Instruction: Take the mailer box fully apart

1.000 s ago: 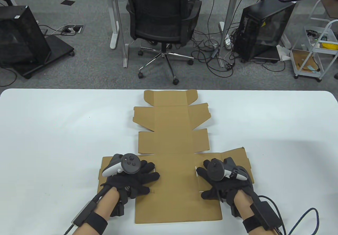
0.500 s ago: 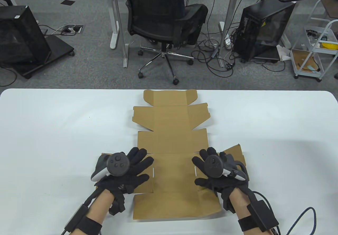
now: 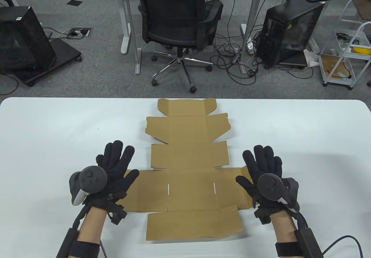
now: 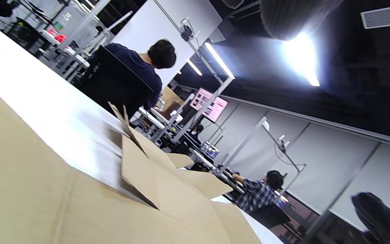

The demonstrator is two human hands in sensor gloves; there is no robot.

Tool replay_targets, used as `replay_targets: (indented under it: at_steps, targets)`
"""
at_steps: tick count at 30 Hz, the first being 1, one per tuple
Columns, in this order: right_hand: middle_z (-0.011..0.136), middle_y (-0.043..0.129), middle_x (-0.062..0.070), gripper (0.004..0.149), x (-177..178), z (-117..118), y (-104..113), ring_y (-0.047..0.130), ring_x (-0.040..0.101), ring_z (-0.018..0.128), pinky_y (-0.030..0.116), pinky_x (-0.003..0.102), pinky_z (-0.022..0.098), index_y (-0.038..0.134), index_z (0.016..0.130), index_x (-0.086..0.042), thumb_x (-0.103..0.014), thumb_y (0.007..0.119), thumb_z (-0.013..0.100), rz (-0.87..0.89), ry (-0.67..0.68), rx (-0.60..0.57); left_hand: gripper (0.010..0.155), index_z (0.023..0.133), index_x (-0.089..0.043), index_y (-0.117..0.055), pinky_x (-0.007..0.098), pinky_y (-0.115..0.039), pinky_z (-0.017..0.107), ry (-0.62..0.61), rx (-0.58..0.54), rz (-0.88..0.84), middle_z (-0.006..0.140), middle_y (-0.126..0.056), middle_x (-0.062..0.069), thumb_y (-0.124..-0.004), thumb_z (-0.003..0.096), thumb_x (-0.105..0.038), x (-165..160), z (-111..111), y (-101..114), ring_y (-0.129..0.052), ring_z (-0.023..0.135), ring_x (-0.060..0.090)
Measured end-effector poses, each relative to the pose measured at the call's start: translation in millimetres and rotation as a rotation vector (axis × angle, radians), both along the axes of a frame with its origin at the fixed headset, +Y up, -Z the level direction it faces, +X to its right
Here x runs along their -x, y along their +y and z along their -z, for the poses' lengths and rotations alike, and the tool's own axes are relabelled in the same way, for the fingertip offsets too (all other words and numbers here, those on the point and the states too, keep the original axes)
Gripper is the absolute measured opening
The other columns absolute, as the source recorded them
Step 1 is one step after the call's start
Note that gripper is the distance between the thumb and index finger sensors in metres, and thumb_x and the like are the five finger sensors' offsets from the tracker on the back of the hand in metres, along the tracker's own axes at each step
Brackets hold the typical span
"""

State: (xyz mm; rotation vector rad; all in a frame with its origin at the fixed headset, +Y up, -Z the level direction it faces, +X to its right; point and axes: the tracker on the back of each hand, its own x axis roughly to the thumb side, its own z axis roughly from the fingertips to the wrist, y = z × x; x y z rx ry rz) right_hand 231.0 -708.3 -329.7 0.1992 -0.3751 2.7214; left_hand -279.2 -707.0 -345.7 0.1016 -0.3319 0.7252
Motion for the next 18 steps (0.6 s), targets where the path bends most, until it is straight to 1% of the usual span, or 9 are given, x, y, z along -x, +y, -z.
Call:
replay_targets:
  at_steps: [2,4,14,18]
  targets:
    - [0.112,0.003,-0.005,0.082,-9.3,1.7,-4.4,0.004,0.028,0.105,0.016,0.058,0.071,0.019,0.106,-0.043,-0.07,0.06,0.04,0.071,-0.006,0.02,0.073,0.114,-0.045,-0.028,0.064,0.003,0.069,0.008,0.015,-0.018,0.123,0.0,-0.004,-0.068,0.0543,-0.06,3.0,1.3,-2.9,0.007,0.11,0.027]
    - [0.112,0.003,-0.005,0.082,-13.8,3.3,-6.3,0.004,0.029,0.105,0.016,0.058,0.071,0.019,0.107,-0.043,-0.07,0.06,0.04,0.096,-0.014,0.034,0.073,0.114,-0.044,-0.029,0.064,0.002,0.069,0.011,0.02,-0.026,0.124,-0.001,-0.003,-0.068,0.0542,-0.06,4.0,2.4,-4.2,0.006,0.111,0.028]
    - [0.112,0.005,-0.004,0.08,-11.0,3.5,-7.1,0.006,0.029,0.105,0.018,0.058,0.071,0.022,0.107,-0.042,-0.069,0.06,0.041,0.061,0.006,0.058,0.071,0.115,-0.043,-0.032,0.065,0.0,0.069,-0.009,0.078,-0.012,0.124,-0.004,-0.001,-0.067,0.055,-0.06,6.0,5.7,-12.8,0.004,0.111,0.029]
    - [0.113,0.007,-0.003,0.079,-8.9,4.6,-10.1,0.009,0.03,0.106,0.02,0.059,0.071,0.024,0.108,-0.042,-0.068,0.06,0.042,0.037,0.033,0.101,0.071,0.115,-0.041,-0.034,0.065,-0.001,0.069,-0.011,0.086,-0.019,0.125,-0.005,0.0,-0.067,0.0553,-0.059,6.1,5.7,-13.1,0.003,0.111,0.03]
